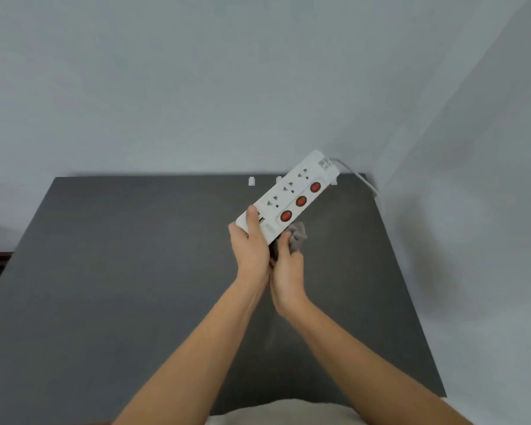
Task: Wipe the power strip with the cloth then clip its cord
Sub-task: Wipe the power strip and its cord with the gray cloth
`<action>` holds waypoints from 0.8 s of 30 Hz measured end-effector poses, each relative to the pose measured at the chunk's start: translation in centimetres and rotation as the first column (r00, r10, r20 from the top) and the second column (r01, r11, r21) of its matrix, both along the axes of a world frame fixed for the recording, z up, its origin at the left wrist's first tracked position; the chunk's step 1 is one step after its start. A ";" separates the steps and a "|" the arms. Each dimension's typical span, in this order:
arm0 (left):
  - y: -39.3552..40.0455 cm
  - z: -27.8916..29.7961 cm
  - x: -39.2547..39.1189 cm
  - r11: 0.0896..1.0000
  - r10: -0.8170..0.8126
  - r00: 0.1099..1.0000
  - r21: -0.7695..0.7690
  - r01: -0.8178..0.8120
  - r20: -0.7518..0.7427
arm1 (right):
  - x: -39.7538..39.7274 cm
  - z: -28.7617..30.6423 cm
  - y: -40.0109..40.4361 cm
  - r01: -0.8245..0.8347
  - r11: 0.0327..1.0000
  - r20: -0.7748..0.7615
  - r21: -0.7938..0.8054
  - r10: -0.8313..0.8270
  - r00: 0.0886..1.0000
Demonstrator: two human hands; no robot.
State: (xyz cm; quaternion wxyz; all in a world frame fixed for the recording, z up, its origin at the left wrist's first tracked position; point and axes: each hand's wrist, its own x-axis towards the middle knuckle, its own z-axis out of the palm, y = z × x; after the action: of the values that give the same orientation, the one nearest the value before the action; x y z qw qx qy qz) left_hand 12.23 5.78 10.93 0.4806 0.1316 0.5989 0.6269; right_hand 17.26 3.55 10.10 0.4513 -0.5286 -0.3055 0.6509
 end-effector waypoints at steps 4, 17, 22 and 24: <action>-1.1 0.7 0.0 0.999 0.035 0.977 -0.028 -0.042 -0.210 | 2.5 1.9 5.3 0.101 0.993 -0.087 -0.061 -0.106 0.991; -2.5 2.0 -1.3 0.999 -0.039 0.892 -0.025 0.031 -0.450 | 2.3 2.5 6.5 -0.067 0.935 0.682 0.347 -0.203 0.703; -2.2 1.7 -2.8 0.999 -0.024 0.899 -0.039 0.008 -0.437 | 2.3 0.3 3.9 -0.754 0.481 0.882 0.447 -0.097 0.461; -2.7 1.2 -2.8 0.998 -0.027 0.915 -0.063 0.002 -0.403 | 4.0 0.0 7.3 -0.654 0.622 0.892 0.429 -0.178 0.416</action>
State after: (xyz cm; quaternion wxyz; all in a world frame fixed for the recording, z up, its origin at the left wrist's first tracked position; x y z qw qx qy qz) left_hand 9.44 3.11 12.17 0.3552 0.2478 0.7032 0.5639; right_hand 21.31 10.82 10.13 0.2839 -0.4946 -0.8062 0.1577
